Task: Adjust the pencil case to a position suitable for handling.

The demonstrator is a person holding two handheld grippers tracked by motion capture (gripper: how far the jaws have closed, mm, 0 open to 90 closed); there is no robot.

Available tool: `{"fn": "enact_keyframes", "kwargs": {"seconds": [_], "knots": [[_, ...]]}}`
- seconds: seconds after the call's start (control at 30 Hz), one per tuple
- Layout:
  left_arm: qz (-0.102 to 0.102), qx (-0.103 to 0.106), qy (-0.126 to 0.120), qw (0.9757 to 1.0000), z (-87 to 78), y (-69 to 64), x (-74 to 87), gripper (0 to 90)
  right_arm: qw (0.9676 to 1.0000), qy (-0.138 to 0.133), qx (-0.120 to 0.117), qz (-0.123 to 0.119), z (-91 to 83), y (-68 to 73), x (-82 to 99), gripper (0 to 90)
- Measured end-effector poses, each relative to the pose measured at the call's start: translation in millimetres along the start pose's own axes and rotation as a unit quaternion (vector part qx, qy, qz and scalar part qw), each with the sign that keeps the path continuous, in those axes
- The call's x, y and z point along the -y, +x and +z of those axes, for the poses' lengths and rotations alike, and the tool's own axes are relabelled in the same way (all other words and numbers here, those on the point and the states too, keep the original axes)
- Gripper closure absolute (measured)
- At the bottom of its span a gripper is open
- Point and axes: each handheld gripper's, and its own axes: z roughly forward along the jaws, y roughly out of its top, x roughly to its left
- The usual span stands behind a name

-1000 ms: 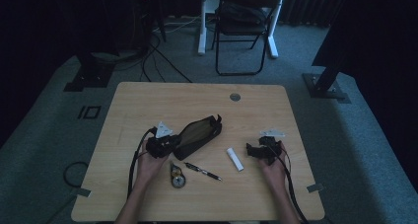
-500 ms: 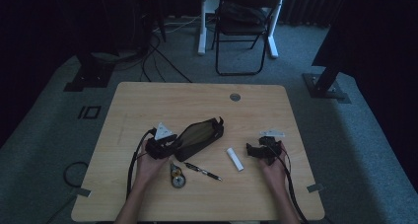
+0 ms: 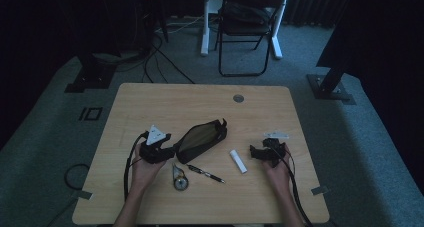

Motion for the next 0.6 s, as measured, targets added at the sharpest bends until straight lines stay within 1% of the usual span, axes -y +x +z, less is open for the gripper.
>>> {"fn": "enact_keyframes", "kwargs": {"seconds": [0.13,0.3,0.6], "knots": [[0.004,-0.005,0.002,1.0,-4.3,-3.7,2.1,46.4,1.0,0.0,0.0,0.0,0.0,0.0,0.0,11.4],[0.001,-0.011,0.01,0.9999,-8.4,-7.1,6.1,46.3,1.0,0.0,0.0,0.0,0.0,-0.1,0.0,11.4],[-0.002,-0.011,0.017,0.9998,-17.3,-12.0,14.2,46.3,1.0,0.0,0.0,0.0,0.0,0.0,0.0,11.4]]}}
